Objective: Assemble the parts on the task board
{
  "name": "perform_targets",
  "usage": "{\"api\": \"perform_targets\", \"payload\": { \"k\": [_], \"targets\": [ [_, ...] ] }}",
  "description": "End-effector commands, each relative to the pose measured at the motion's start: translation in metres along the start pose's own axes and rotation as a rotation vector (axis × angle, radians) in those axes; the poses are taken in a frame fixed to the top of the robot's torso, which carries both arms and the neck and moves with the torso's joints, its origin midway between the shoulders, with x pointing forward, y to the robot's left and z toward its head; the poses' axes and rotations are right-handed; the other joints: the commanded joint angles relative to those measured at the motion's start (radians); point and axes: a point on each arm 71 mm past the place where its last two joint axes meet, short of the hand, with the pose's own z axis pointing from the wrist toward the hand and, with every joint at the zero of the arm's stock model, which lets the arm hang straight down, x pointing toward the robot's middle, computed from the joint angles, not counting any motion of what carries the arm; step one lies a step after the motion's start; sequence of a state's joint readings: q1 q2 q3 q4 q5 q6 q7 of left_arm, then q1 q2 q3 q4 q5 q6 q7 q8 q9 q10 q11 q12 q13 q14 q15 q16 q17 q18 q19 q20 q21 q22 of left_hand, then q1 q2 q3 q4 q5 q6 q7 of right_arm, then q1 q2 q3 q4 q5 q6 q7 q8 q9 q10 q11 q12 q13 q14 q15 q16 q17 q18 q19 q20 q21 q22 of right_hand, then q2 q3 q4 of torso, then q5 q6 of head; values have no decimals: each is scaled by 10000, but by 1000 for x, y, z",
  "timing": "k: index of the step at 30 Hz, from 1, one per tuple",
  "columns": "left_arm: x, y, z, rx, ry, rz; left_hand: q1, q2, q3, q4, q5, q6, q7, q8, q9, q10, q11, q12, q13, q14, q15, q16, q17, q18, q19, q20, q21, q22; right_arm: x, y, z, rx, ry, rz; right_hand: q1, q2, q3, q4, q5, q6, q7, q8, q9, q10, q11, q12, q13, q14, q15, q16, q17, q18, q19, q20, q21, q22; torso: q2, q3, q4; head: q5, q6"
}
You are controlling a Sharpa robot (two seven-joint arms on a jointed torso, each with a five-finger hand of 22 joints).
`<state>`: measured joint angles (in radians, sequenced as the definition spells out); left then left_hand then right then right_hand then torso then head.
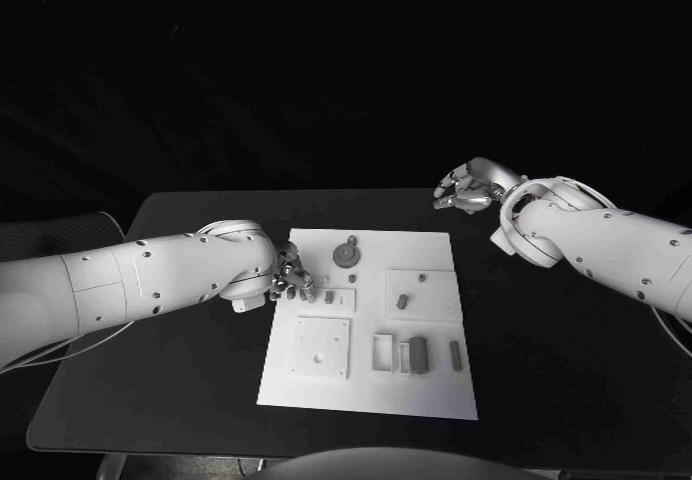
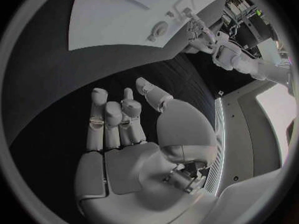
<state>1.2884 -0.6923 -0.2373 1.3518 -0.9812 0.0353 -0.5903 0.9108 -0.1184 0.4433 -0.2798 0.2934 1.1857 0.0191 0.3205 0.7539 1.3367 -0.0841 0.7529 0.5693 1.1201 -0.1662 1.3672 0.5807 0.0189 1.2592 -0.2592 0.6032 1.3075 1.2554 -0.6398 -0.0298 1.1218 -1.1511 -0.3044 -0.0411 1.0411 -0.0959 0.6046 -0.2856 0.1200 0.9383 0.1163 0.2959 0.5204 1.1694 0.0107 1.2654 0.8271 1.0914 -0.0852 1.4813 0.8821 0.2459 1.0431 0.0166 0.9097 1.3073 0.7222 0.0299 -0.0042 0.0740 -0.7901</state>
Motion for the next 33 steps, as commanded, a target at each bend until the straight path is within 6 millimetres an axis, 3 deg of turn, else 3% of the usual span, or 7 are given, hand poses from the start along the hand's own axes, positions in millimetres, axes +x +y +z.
{"api": "perform_targets", "payload": {
  "k": [1, 21, 26, 28, 33],
  "targets": [
    [2, -3, 0, 166, 137, 255, -47, -130, -68, 47, -221, 10, 43, -42, 16, -69, 12, 54, -20, -32, -51, 40, -20, 150, 24, -36, -52, 160, 1, 1, 0, -94, 59, -33, -76, 5, 39, 42, 24, -16, 74, -55, 18, -73, 2, -47, 14, 1, -72, -39, -15, 159, 34, 46, -34, 149, 0, 5, 1, -3, -5],
    [-2, 0, 0, 195, -72, -121, -675, -358, -185, 588, -657, -77, 65, -128, 9, -123, 29, 37, -85, -73, -67, 19, -76, 155, -3, -46, -155, 134, 0, 0, 0, -80, 53, -40, -82, 0, 39, 44, 20, -19, 75, -61, 22, -72, 4, -47, 14, 2, -71, -39, -15, 159, 35, 47, -35, 149, 2, -5, -4, 0, 25],
    [-1, 2, 1, 236, 153, -726, -732, -414, -173, 662, -673, -284, 129, -252, -40, -189, 79, 47, -84, -124, -75, 10, -87, 155, -28, -48, -188, 133, 0, -1, 0, -58, 39, -42, -94, -13, 33, 49, 14, -26, 78, -68, 22, -72, 7, -47, 14, 2, -69, -39, -16, 159, 36, 48, -35, 149, 2, -4, -6, -10, 49],
    [-2, 3, 0, 292, 168, -942, -733, -424, -162, 664, -675, -685, 255, -482, -148, -338, 187, 87, -75, -219, -22, 26, -90, 142, -94, -31, -217, 144, 0, -2, 0, -47, 41, -41, -108, -29, 28, 56, 9, -43, 83, -80, 21, -73, 10, -48, 14, 1, -67, -40, -16, 159, 37, 49, -36, 149, -3, -16, -4, -30, 66],
    [-5, 7, -2, 412, 41, -1484, -779, -371, -159, 713, -668, -755, 302, -524, -184, -486, 232, 164, -65, -332, 25, 47, -106, 131, -181, 6, -257, 155, 0, -3, -1, -41, 11, -1, -137, -56, 29, 77, -5, -142, 110, -149, 7, -74, 35, -50, 14, 2, -48, -41, -18, 159, 40, 50, -41, 147, -10, -7, -5, -22, 98]
  ]
}}
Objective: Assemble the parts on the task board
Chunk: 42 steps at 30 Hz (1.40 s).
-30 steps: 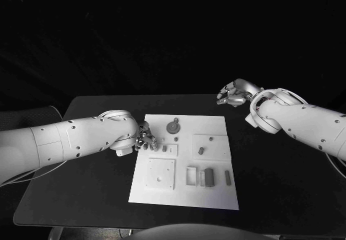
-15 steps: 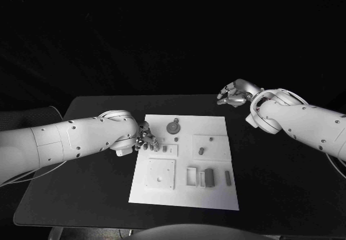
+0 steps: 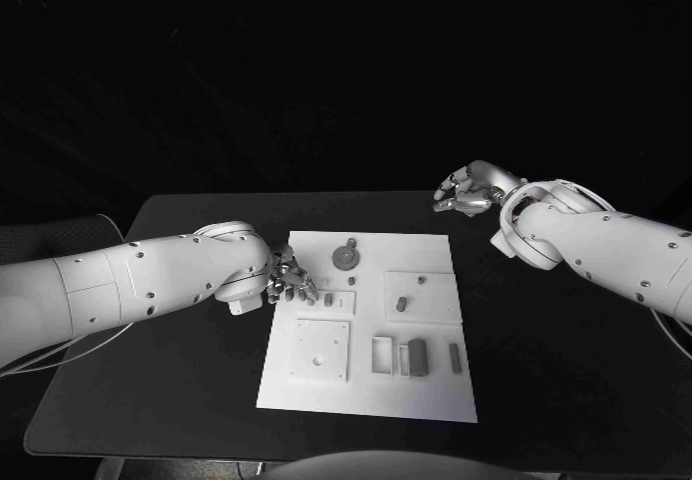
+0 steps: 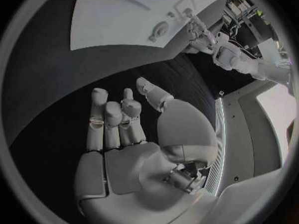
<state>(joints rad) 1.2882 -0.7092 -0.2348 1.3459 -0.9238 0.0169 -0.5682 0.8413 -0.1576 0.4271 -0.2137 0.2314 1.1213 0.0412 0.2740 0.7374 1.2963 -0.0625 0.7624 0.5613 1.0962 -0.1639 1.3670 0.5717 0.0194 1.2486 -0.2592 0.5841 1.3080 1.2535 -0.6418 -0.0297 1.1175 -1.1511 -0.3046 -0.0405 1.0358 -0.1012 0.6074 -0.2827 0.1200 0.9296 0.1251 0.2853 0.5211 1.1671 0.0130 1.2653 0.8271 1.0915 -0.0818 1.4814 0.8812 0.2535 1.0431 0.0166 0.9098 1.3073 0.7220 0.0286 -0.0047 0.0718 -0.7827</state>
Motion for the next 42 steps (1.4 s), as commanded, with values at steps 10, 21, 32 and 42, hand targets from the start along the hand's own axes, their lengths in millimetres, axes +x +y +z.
{"api": "perform_targets", "payload": {
  "k": [10, 21, 32, 42],
  "targets": [
    [-26, 3, -9, 2338, 34, -3131, -80, 345, 68, -99, -51, -1286, 699, -594, -221, -1895, 665, -713, -458, -1597, 712, -875, -566, 67, -1301, 634, -918, -138, 2, -2, -10, -442, -10, 171, -113, -53, 16, 80, -34, -433, 145, -280, -82, -59, 128, -41, 20, 6, 20, -36, -10, 83, 48, 47, -49, 147, -9, 11, 2, -78, 203],
    [-52, 16, -15, 4450, -1028, -4666, 598, 751, 574, -671, -635, -2045, 1172, -847, -560, -3309, 1837, -3192, -2142, -3612, 2643, -4098, -2168, 510, -3456, 2537, -3553, -1955, 12, -5, -33, -1215, -133, 615, -75, -63, 32, 57, -27, -438, 158, -286, -82, -62, 141, -34, 23, 13, 37, -32, -9, 83, 53, 41, -48, 149, -76, 11, -30, -119, 401],
    [-56, 6, -15, 5998, -3963, -1097, 2272, 389, 473, -755, -719, -2208, 1043, -814, -843, -2753, 1824, -3917, -2798, -3101, 2762, -5026, -2250, 713, -3053, 2751, -4136, -2673, 30, -15, -46, -1202, -31, 871, -47, -57, 48, 43, 16, -429, 163, -283, -79, -66, 147, -30, 24, 17, 45, -31, -10, 83, 58, 39, -47, 150, -240, 6, -64, -79, 456],
    [-47, -28, -9, 6557, -4842, 2553, 3092, 128, -630, -734, -576, -2323, 607, -877, -1344, -1692, 678, -723, -466, -1850, 1380, -1719, 227, 794, -1083, 1582, -1650, -356, 31, -23, -45, -1015, -219, 1078, -46, -55, 52, 45, 66, -430, 167, -286, -78, -68, 150, -27, 25, 21, 49, -31, -12, 83, 63, 41, -46, 150, -277, 11, -106, -41, 506]
  ]
}}
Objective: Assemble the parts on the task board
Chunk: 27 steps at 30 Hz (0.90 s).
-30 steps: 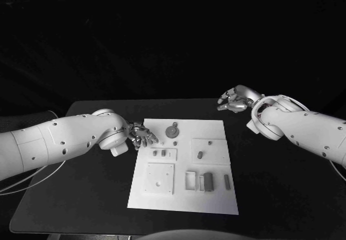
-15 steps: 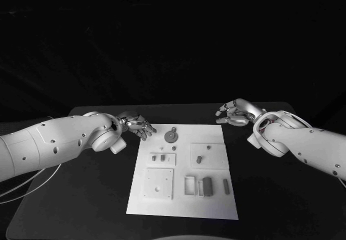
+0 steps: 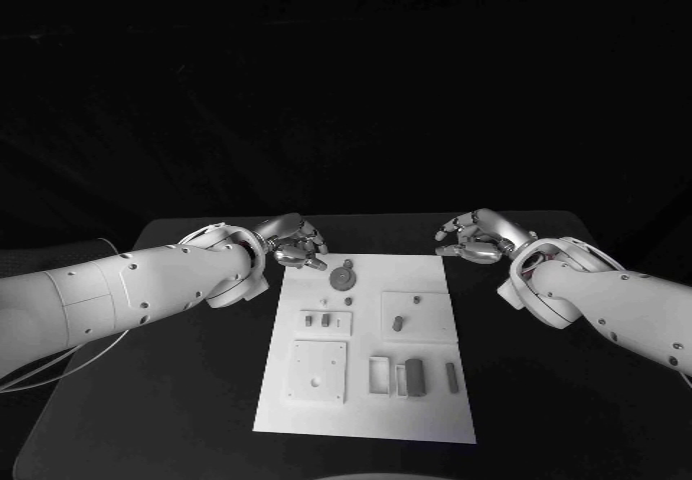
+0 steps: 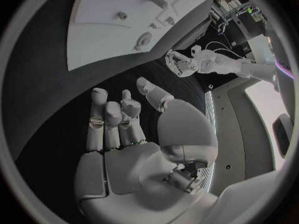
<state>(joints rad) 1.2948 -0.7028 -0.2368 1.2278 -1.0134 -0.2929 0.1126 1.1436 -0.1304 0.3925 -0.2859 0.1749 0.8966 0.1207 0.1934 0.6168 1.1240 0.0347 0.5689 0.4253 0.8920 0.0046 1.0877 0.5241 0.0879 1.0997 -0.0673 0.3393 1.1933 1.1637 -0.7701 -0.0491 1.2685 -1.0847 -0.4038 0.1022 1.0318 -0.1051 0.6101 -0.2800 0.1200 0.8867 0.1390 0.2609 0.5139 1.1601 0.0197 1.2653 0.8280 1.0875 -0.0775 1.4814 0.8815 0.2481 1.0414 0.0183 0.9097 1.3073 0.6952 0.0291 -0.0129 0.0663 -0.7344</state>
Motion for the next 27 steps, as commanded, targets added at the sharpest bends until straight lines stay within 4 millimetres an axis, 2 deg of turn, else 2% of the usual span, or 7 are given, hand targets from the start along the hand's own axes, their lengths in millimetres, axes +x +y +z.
{"api": "perform_targets", "payload": {
  "k": [1, 2, 4, 7, 10, 14, 27],
  "targets": [
    [3, -14, 6, 1194, -129, 2493, 90, -137, -322, 5, -25, -39, -207, -55, -194, -30, -367, 1895, 1409, 261, -465, 1548, 999, 105, 549, -478, 1161, 1164, -2, -1, 1, -141, -213, 141, -9, -15, 23, 20, 68, -1, 27, -43, -6, 2, 84, -26, 16, 62, 7, -31, -15, 137, 82, 24, -46, 150, -8, 6, -29, 19, 28],
    [3, -15, 6, 1215, -115, 2547, 97, -131, -325, 4, -22, -31, -221, -51, -213, -98, -387, 2084, 1559, 254, -512, 1673, 1080, 101, 569, -519, 1260, 1256, -2, -1, 1, -138, -216, 140, -10, -14, 23, 21, 69, -1, 28, -43, -6, 2, 84, -26, 16, 62, 8, -31, -15, 137, 82, 25, -45, 150, -8, 6, -29, 19, 28],
    [7, -20, 10, 1411, 27, 2954, 131, -108, -317, -4, -10, 86, -308, 14, -385, -628, -463, 3688, 2789, 362, -1023, 2855, 1780, 67, 918, -941, 2429, 1432, -2, -1, 1, -123, -235, 132, -15, -16, 20, 23, 73, -2, 29, -44, -6, 2, 85, -25, 16, 64, 8, -30, -15, 137, 84, 25, -45, 151, 3, 6, -17, 12, 36],
    [15, -29, 15, 1680, 512, 3425, 203, -87, -340, 4, 11, 224, -421, 97, -468, -45, -658, 5045, 3612, 999, -1392, 3958, 2301, 159, 1663, -1360, 3733, 1431, -2, -2, 2, -113, -232, 136, -18, -18, 18, 25, 77, -5, 29, -46, -7, 2, 86, -24, 16, 65, 9, -30, -15, 137, 85, 26, -44, 151, 19, 4, -15, -13, 18],
    [25, -39, 21, 2022, 1077, 3948, 154, 1, -295, 18, 14, 406, -534, 199, -508, 534, -797, 5882, 4149, 1631, -1526, 4602, 2603, 264, 2174, -1685, 4767, 1430, -2, -2, 2, -92, -232, 140, -22, -17, 17, 27, 80, -8, 30, -48, -7, 3, 87, -23, 17, 67, 10, -29, -15, 137, 87, 26, -43, 151, 25, 1, -6, -79, 5],
    [31, -47, 28, 2302, 1188, 4310, 152, -24, -200, -5, 46, 491, -565, 238, -553, 873, -839, 6236, 4432, 2022, -1600, 4766, 2742, 334, 2352, -1832, 5371, 1414, -1, -2, 3, -108, -223, 147, -24, -15, 16, 29, 84, -11, 31, -50, -8, 4, 87, -21, 17, 70, 10, -27, -15, 136, 90, 26, -42, 152, 30, -7, 4, -98, -23],
    [49, -46, 33, 2366, 1940, 4848, 173, -19, -4, -22, 457, 514, -574, 231, -627, 966, -843, 6403, 4646, 2170, -1599, 4721, 2856, 356, 2264, -1827, 5724, 1388, 0, 0, 4, -128, -198, 157, -36, -13, 10, 36, 91, -20, 34, -57, -9, 7, 89, -13, 20, 80, 12, -22, -14, 136, 101, 26, -36, 153, 62, -14, -17, -126, -106]
  ]
}}
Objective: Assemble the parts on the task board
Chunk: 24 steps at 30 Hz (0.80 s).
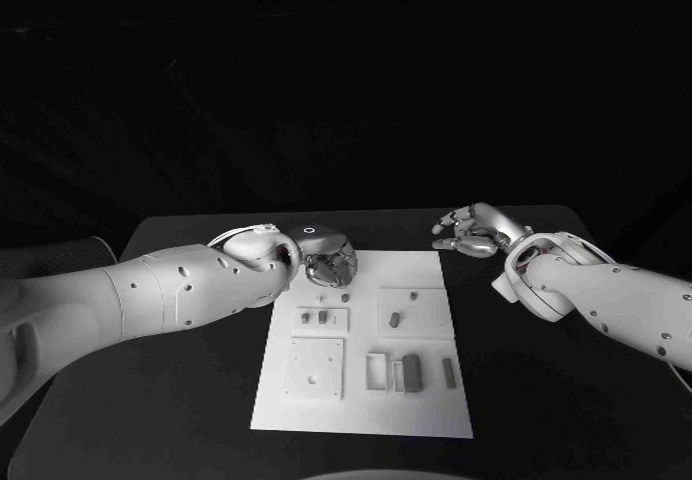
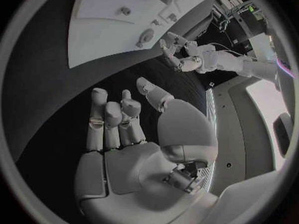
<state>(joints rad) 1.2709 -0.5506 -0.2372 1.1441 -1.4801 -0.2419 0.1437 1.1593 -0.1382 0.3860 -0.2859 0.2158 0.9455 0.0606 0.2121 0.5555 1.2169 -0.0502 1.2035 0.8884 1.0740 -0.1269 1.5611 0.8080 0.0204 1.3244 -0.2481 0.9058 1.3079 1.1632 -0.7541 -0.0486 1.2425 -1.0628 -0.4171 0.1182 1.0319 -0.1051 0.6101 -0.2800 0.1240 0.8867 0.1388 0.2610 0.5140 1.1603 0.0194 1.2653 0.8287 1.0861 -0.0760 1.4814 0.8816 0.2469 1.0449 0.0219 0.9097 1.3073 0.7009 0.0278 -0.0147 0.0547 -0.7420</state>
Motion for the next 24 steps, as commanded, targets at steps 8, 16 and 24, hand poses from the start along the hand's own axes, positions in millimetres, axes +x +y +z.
{"api": "perform_targets", "payload": {
  "k": [8, 16, 24],
  "targets": [
    [15, -1, 2, 164, 774, 424, -39, 30, 43, -23, 19, -70, 51, -21, -73, 8, 27, 52, 56, 333, -264, -50, 55, 1032, -55, -5, 125, 236, 1, 3, 1, -158, 16, 24, -42, -13, 8, 39, 55, -25, 37, -61, -10, 7, 92, -9, 14, 100, -3, -19, -15, 149, 72, -10, -33, 154, 6, -10, 0, -15, -69],
    [22, 2, 4, 44, 779, 399, -62, 41, 38, -18, 4, -109, 69, -47, -99, 4, 43, 53, 73, 335, -253, -60, 73, 1038, -73, -1, 154, 232, 2, 3, 1, -164, 21, 26, -46, -14, 6, 40, 58, -31, 39, -65, -11, 7, 94, -5, 15, 104, -1, -16, -15, 149, 76, -11, -32, 154, 16, -5, -12, -20, -128],
    [28, 7, 3, -129, 745, 428, -77, 85, 50, -7, 8, -110, 91, -52, -115, 12, 63, 63, 92, 347, -236, -62, 92, 1047, -77, 4, 183, 228, 1, 4, 1, -182, 14, 30, -48, -14, 5, 40, 61, -34, 40, -67, -11, 7, 95, -3, 16, 108, 0, -15, -15, 149, 79, -12, -30, 155, 4, 0, -2, -42, -187]
  ]
}}
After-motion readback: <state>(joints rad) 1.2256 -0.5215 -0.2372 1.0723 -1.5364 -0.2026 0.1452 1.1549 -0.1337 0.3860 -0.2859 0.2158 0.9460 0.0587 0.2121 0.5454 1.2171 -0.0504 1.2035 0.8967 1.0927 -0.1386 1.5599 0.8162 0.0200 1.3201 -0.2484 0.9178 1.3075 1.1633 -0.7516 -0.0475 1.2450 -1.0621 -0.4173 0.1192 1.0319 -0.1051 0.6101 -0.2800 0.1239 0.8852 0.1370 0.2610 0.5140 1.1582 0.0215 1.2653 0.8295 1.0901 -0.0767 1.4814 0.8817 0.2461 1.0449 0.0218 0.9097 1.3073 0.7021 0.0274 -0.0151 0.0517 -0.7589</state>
